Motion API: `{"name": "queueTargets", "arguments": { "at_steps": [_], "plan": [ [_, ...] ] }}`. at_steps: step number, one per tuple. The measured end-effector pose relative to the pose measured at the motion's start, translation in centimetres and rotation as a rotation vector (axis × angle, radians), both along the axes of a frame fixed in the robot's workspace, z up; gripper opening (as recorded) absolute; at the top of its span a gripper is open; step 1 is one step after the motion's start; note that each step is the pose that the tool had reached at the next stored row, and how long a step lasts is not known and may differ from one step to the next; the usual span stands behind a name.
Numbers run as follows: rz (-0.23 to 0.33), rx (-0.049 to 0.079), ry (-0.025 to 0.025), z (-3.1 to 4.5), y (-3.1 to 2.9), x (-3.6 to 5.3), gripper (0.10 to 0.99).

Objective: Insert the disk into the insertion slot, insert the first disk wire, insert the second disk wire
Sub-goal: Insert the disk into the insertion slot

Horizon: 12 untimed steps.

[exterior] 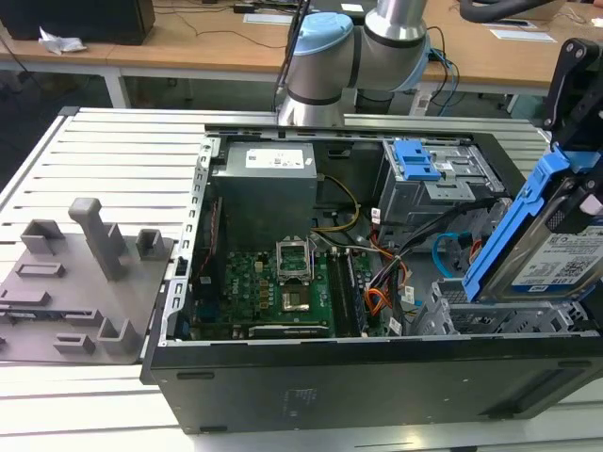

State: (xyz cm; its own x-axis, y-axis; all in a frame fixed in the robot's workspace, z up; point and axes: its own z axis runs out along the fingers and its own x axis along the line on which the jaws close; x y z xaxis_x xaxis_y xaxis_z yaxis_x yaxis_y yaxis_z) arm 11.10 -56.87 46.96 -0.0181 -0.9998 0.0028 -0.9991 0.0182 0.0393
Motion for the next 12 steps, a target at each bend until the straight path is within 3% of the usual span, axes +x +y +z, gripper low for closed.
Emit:
{"name": "queueTargets", "arguments": {
  "at_steps": [8, 12],
  "plan": [
    [0.0, 0.0, 0.0, -1.33, 0.13, 0.0, 0.369],
    [0.0, 0.0, 0.0, -1.84, 1.15, 0.0, 0.369]
  ]
}}
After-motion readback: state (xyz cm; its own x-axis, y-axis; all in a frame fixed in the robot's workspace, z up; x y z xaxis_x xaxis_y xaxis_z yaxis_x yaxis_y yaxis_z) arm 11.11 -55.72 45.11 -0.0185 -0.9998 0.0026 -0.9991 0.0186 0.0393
